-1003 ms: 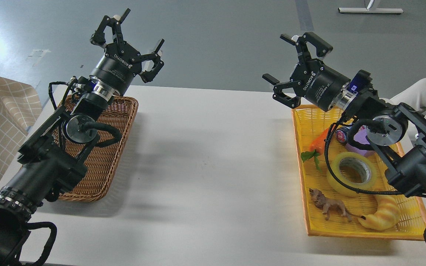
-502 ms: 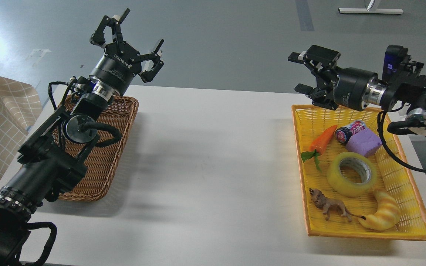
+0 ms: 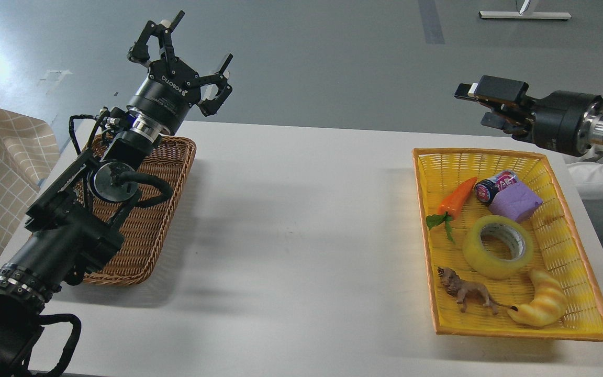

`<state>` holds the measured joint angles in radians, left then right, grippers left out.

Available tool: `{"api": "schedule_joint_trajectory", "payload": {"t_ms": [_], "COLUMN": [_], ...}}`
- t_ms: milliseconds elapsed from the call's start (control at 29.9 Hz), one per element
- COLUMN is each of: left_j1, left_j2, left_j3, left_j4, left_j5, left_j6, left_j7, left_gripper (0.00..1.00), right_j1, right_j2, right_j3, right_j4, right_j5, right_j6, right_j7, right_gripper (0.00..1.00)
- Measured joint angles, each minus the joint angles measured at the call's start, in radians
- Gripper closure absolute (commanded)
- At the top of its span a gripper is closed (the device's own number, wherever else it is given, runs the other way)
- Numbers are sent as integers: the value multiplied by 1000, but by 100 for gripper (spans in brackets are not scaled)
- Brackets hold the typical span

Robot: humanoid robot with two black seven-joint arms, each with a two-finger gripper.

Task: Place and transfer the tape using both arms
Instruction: 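Move the right gripper over the yellow tray toward the tape roll, then lower the right gripper into the yellow tape roll's hole and grip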

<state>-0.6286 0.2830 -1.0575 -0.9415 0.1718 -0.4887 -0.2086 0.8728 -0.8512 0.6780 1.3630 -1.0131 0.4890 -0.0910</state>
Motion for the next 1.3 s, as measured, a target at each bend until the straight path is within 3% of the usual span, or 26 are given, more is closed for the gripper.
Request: {"api": "schedule_joint_trajectory", "payload": {"t_ms": [401, 1304], "left_j1": [0, 1], "left_j2": [-5, -4], "left_j3": [0, 0], "left_j4": [0, 1], "left_j5": [0, 0], "left_j6": [0, 0], "left_j7": [0, 0], "left_gripper": [2, 2], "right_j1": [-16, -168], "right_j2": [-169, -198], "right_j3": [-80, -169], "right_j4": [129, 165], "right_j5": [-32, -513], "right_j6": [-1, 0], "right_j7": [-28, -47], "right_gripper": [0, 8]}}
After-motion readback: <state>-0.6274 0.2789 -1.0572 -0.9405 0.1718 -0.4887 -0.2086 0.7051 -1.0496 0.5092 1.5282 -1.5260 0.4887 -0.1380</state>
